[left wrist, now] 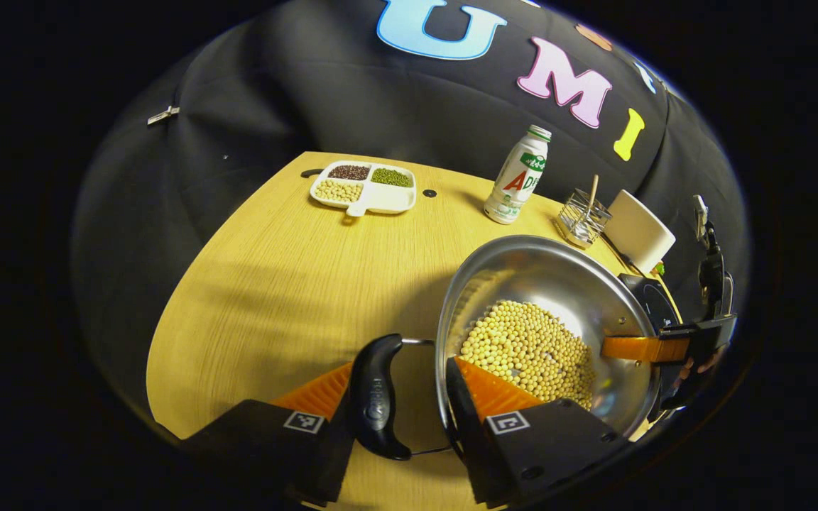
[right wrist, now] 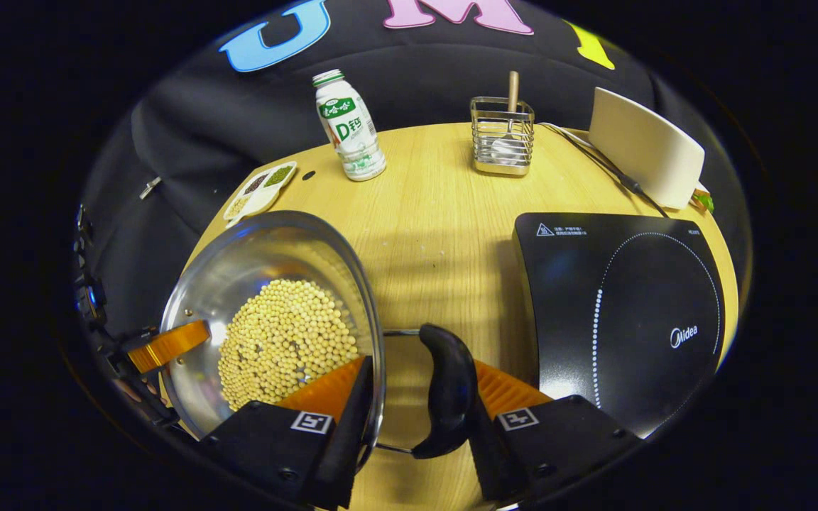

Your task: First push the handle of the pot to place it horizontally, then grasp the pot with both hands and set it on the induction cooktop.

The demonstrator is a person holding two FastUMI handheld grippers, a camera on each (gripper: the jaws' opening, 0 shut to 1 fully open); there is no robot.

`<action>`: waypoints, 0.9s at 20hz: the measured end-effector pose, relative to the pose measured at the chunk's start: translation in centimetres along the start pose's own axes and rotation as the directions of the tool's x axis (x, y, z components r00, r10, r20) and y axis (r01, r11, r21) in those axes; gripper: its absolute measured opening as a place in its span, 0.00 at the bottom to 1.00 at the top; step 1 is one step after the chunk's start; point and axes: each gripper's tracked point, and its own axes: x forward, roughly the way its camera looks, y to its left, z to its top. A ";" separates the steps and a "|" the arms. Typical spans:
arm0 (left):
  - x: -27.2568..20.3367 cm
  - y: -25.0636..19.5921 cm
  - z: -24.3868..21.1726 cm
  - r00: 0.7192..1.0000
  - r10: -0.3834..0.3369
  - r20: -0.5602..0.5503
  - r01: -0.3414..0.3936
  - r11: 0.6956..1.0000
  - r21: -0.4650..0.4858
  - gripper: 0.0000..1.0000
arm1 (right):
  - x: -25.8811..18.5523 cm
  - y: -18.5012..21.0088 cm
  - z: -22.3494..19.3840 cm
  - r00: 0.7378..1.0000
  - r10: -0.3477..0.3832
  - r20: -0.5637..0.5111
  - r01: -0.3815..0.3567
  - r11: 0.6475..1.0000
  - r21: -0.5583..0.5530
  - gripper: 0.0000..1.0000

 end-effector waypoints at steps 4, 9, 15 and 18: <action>0.1 0.1 -0.1 1.000 -0.004 -0.006 0.004 1.000 0.009 0.67 | 0.2 0.1 -0.1 1.000 0.000 -0.005 0.000 1.000 0.011 0.65; 0.0 0.0 -0.1 1.000 -0.005 -0.010 0.005 1.000 0.001 0.64 | 0.0 0.2 -0.1 1.000 0.002 -0.002 -0.001 1.000 0.029 0.61; -0.1 0.1 -0.5 1.000 0.013 -0.022 -0.013 1.000 -0.010 0.63 | -0.3 0.5 0.3 1.000 -0.002 0.026 0.002 1.000 0.000 0.60; -0.7 0.0 -0.8 0.999 0.021 -0.030 -0.022 0.999 -0.032 0.63 | -1.0 0.8 0.4 1.000 0.006 0.030 -0.005 1.000 -0.019 0.56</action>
